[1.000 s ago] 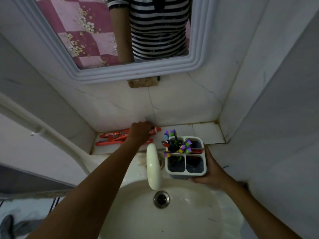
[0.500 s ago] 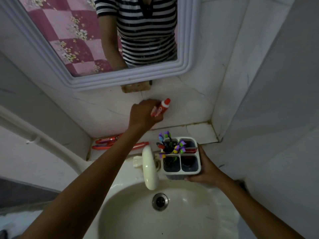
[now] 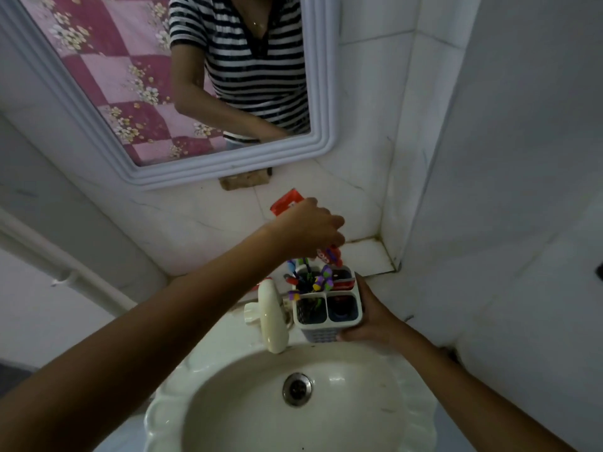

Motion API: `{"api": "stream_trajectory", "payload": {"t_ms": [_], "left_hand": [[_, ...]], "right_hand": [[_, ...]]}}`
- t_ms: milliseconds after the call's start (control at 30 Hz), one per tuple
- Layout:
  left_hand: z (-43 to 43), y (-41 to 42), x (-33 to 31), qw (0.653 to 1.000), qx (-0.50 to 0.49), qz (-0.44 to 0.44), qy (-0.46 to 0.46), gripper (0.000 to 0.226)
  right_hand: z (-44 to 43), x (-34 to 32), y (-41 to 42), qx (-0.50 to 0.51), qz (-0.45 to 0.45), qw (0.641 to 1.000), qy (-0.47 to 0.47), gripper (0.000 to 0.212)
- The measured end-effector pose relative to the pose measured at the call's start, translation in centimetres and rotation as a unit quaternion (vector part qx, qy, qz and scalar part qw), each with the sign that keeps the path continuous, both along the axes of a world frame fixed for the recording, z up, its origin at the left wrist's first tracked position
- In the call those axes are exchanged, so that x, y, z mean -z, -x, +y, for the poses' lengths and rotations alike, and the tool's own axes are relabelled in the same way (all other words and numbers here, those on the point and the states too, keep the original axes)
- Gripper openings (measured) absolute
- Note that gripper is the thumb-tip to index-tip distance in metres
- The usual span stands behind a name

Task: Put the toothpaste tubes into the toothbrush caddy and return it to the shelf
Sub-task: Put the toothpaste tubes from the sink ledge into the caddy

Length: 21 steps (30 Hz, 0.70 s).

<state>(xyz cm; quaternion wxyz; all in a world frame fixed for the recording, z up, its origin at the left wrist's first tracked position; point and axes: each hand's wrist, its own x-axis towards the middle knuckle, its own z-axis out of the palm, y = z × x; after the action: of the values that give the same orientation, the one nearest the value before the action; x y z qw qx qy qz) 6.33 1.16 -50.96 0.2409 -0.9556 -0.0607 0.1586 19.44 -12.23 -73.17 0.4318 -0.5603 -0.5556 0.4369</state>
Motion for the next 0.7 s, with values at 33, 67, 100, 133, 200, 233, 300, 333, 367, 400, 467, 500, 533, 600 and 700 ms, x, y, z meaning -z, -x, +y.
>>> {"api": "stream_trajectory", "payload": {"t_ms": [33,67,100,133,200,233,300,333,367,400,467,500,533,600,700], "left_hand": [[-0.6,-0.7,0.1,0.999,0.018,0.025,-0.024,0.048],[-1.1,-1.3,0.2,0.997,0.038,0.044,-0.045,0.045],[-1.6,-1.9,0.4,0.994,0.058,0.063,-0.063,0.042],[-2.1,-2.4,0.6,0.991,0.072,0.084,-0.075,0.04],[-2.7,-3.3,1.2,0.986,0.084,0.121,-0.081,0.036],[-2.8,-3.8,1.4,0.985,0.084,0.129,-0.073,0.031],[-2.9,-4.5,1.6,0.988,0.071,0.129,-0.043,0.025],[-2.8,-4.7,1.6,0.99,0.06,0.123,-0.028,0.026],[-2.5,-4.9,1.5,0.993,0.045,0.113,-0.012,0.03],[-2.2,-5.0,1.3,0.995,0.024,0.099,0.005,0.035],[-1.6,-4.8,0.8,0.996,-0.027,0.055,0.059,0.038],[-1.3,-4.6,0.6,0.994,-0.052,0.025,0.096,0.036],[-1.0,-4.4,0.5,0.988,-0.079,-0.003,0.132,0.033],[-0.7,-3.8,1.0,0.972,-0.122,-0.049,0.192,0.025],[-1.0,-3.0,3.1,0.949,-0.153,-0.092,0.26,0.018]], "right_hand": [[-0.1,-0.1,0.0,0.0,0.001,1.0,0.002,0.128],[-0.2,-0.1,0.0,0.0,0.003,1.0,0.006,0.128],[-0.2,-0.1,-0.1,0.0,0.004,1.0,0.009,0.128],[-0.2,-0.1,-0.1,0.001,0.003,1.0,0.011,0.128],[-0.1,0.1,-0.1,0.002,0.001,1.0,0.012,0.127],[-0.1,0.1,0.0,0.003,-0.001,1.0,0.012,0.127],[0.0,0.1,0.0,0.003,-0.001,1.0,0.009,0.126],[0.0,0.1,0.0,0.002,-0.001,1.0,0.009,0.126],[0.0,0.0,0.0,0.0,0.0,1.0,0.01,0.126],[0.1,-0.1,0.0,-0.001,-0.001,1.0,0.012,0.127],[0.2,0.0,0.0,-0.002,0.0,1.0,0.013,0.129],[0.2,0.2,0.0,-0.001,0.001,1.0,0.015,0.131],[0.2,0.3,-0.1,0.0,0.003,1.0,0.018,0.132],[0.1,0.4,-0.1,0.0,0.005,1.0,0.02,0.132],[0.2,0.5,-0.2,-0.004,0.003,1.0,0.015,0.131]]}}
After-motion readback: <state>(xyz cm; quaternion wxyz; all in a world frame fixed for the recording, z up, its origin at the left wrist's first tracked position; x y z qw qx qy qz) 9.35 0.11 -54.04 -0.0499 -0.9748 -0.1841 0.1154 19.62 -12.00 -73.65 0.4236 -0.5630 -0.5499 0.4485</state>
